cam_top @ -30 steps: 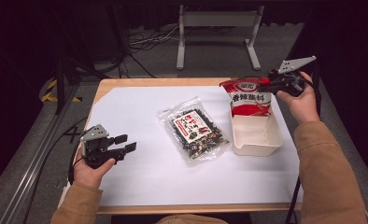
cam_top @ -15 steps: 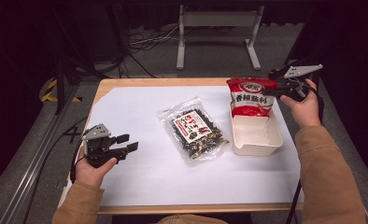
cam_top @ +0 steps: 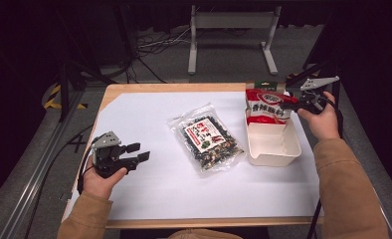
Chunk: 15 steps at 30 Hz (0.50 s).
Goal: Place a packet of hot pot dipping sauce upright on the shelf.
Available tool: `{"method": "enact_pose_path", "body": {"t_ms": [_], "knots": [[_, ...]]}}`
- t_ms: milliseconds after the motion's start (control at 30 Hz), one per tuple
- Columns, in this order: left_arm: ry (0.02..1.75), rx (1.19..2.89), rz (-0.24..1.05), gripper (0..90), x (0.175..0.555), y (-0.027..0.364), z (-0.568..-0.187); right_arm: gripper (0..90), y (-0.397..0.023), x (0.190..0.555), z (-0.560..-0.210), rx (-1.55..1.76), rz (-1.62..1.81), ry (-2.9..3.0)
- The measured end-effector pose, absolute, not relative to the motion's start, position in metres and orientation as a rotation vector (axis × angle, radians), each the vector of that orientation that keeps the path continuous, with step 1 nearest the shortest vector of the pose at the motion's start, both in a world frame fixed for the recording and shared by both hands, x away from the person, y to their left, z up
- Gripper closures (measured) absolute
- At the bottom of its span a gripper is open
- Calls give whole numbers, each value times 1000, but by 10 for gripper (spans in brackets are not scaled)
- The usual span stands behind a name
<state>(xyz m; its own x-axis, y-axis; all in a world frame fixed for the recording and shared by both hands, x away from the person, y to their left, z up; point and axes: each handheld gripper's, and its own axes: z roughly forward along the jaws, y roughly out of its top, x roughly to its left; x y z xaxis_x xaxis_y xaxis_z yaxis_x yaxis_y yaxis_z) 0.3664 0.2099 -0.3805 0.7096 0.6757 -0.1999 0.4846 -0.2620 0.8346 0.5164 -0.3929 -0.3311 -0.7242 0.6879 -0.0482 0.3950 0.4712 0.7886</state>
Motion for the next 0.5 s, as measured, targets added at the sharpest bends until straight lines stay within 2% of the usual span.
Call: {"method": "enact_pose_path", "body": {"t_ms": [100, 200, 233, 333, 400, 500], "knots": [[897, 1921, 241, 456, 366, 210, -381, 879, -393, 516, -331, 914, 1128, 2366], [905, 1917, 240, 438, 367, 210, -381, 778, -392, 514, -329, 941, 1130, 2352], [907, 1915, 238, 438, 367, 211, -381, 778, -392, 514, -329, 941, 1130, 2352], [916, 1914, 234, 397, 368, 211, -381, 629, -390, 509, -326, 980, 1139, 2315], [921, 1909, 228, 387, 368, 211, -381, 596, -390, 508, -326, 981, 1139, 2311], [918, 1917, 230, 374, 370, 210, -381, 496, -388, 501, -321, 993, 1132, 2278]]}}
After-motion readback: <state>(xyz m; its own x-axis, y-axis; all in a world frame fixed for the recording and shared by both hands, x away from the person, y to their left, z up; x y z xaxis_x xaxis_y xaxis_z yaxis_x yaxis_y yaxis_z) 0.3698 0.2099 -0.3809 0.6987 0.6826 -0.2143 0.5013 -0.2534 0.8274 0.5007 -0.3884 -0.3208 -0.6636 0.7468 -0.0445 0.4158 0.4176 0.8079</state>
